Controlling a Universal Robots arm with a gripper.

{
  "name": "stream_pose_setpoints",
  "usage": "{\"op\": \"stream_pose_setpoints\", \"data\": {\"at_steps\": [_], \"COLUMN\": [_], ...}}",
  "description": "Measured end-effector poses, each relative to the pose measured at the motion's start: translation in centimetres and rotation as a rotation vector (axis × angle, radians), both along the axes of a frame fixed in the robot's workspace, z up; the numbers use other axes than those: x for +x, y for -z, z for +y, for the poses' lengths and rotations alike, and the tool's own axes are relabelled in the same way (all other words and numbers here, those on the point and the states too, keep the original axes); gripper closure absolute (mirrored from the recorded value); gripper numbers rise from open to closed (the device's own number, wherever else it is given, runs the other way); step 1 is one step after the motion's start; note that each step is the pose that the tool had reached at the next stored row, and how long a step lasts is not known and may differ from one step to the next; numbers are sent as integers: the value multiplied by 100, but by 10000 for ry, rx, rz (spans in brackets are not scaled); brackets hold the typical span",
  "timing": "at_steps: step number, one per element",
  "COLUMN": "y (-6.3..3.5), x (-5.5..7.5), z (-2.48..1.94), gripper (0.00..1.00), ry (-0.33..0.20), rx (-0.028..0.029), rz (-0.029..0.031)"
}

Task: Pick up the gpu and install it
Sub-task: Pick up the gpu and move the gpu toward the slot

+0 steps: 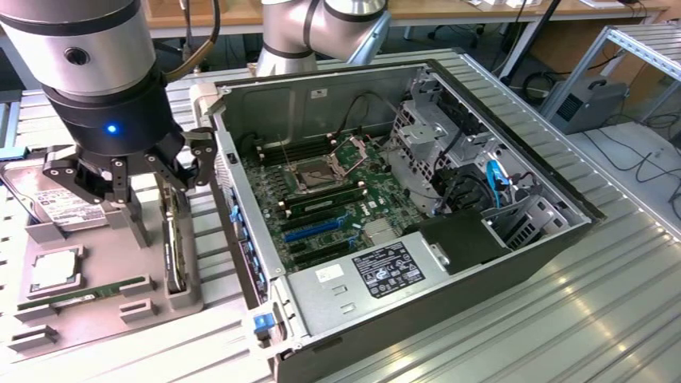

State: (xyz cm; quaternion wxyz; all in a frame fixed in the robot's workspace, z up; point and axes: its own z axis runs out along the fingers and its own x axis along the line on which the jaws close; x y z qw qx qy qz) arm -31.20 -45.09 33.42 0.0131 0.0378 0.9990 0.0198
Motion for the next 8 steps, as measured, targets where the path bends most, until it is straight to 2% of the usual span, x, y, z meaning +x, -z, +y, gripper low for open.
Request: {"op": "stream_pose_setpoints", "data": {"at_steps": [8], "y": [41], "x": [0], "z": [0], "gripper": [46], "ry": [0], "rx": [0], "rz": [0]}}
